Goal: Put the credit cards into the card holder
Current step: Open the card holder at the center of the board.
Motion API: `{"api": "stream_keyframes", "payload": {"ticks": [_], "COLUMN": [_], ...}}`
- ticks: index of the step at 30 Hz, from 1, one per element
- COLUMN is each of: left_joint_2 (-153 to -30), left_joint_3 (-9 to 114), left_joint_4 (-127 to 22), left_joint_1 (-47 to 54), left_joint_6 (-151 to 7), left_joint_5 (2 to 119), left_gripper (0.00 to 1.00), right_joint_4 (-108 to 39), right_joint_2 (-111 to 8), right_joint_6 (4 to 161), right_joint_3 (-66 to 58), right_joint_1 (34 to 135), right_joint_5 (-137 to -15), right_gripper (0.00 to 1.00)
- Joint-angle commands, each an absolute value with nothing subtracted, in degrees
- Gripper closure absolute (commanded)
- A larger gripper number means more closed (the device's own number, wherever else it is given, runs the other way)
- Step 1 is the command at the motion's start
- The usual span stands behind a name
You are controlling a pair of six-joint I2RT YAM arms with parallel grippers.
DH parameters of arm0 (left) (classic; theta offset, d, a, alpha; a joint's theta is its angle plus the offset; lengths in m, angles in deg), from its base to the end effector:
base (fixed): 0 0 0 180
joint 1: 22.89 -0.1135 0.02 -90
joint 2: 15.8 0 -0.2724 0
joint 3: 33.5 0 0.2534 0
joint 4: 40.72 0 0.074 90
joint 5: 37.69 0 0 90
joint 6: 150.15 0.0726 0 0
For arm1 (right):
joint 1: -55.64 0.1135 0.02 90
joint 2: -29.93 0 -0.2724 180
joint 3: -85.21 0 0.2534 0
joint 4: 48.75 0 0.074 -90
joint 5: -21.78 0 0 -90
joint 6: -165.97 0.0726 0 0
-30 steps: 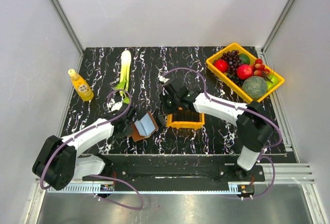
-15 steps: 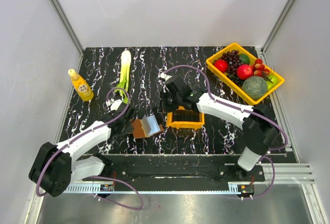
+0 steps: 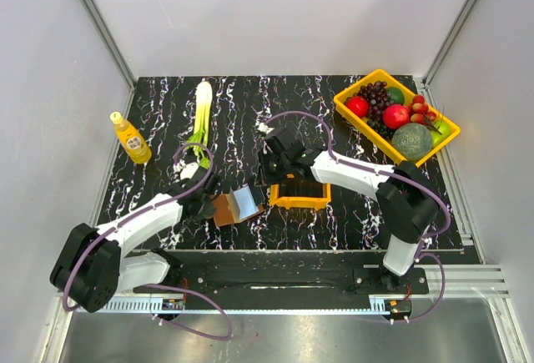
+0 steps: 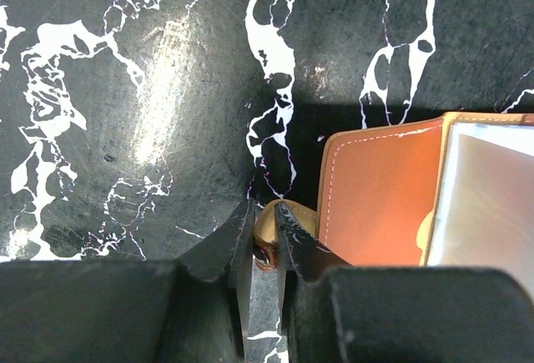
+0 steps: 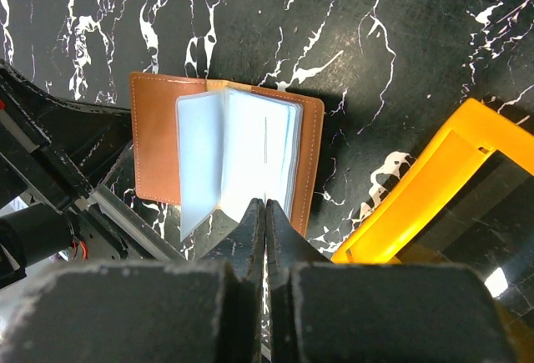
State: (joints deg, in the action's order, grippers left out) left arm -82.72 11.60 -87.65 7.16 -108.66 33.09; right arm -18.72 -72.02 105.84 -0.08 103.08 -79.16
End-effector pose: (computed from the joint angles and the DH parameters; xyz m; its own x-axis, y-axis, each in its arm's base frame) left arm 0.1852 -0.0795 0.1370 -0.8113 -0.3478 -0.4699 -0.3595 0.9307 -0.0682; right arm 0.2731 0.3178 0.2016 -0.8308 -0.1818 -0.5260 -0.4584 0.7596 0.4614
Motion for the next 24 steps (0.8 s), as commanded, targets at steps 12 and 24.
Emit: {"api": "stream_keyframes", "payload": {"ticks": [12, 24], "left_joint_2": [-83.65, -84.00], "left_joint_3": [11.93, 11.93], "left_joint_4": [-85.71, -85.71], "left_joint_1": [7.00, 7.00], "left_joint_6": [-107.87, -107.70], "left_joint_5": [31.92, 31.83], "left_gripper": [1.00, 1.00], "right_joint_4": [-24.69, -24.78], "right_joint_2": [-73.78, -74.39], "right_joint_6": [107.26, 106.91], "right_joint_3": [2.34, 3.13], "right_joint_1": [101.43, 100.90], "right_joint_5": [-82.63, -81.75], "right_gripper": [1.00, 1.00]}}
